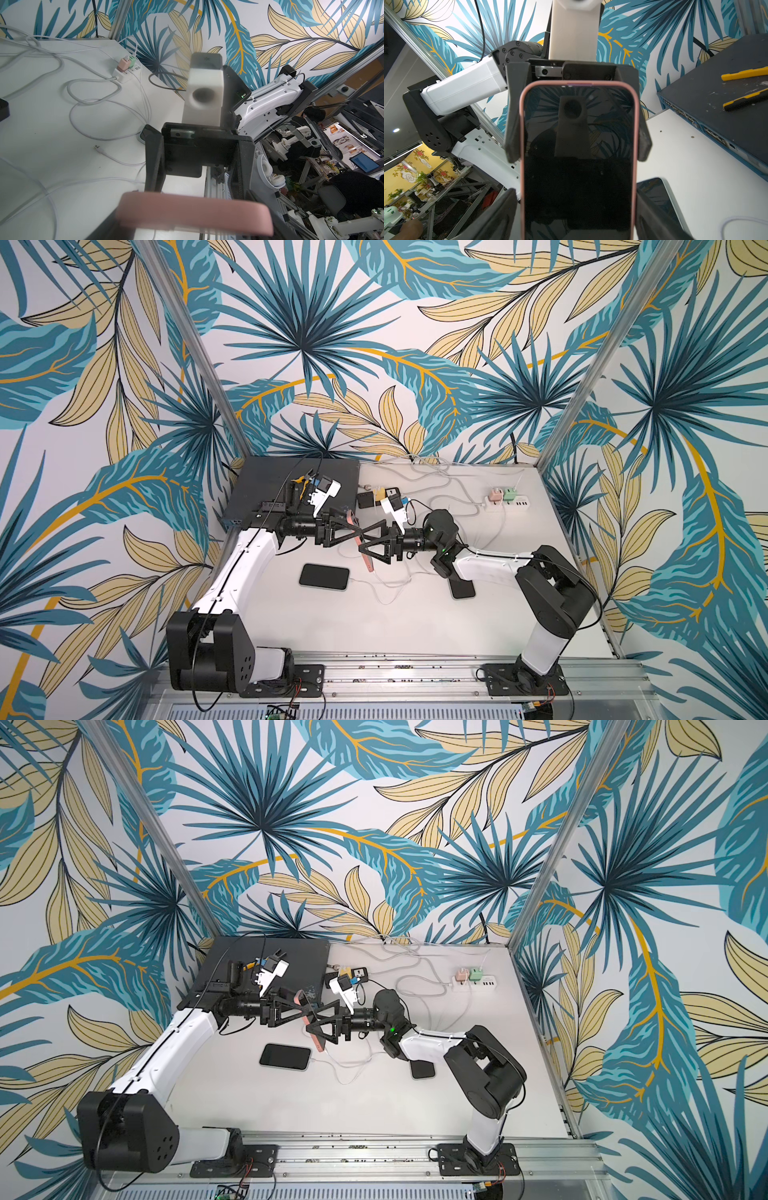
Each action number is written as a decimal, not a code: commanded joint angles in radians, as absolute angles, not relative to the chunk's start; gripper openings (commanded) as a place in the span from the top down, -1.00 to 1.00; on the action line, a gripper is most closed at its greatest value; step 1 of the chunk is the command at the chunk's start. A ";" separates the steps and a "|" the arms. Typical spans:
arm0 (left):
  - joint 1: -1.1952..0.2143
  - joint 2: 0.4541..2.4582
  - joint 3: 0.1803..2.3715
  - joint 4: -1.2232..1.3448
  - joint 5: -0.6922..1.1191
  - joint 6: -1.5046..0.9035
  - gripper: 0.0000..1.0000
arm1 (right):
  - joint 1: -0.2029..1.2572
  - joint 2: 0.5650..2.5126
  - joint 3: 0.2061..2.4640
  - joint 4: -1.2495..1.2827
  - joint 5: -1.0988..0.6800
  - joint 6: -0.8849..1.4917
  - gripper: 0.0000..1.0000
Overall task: Unplug the charging cable from the phone
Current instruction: Pick up the phone at the center of the board, then remove the charging cable from the phone.
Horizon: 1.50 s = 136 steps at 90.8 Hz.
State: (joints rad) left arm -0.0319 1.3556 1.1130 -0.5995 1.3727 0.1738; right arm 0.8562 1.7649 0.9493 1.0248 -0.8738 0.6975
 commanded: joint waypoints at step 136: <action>0.008 1.329 1.065 -0.399 1.378 0.018 0.38 | 0.844 1.684 0.753 0.683 -0.928 0.460 0.41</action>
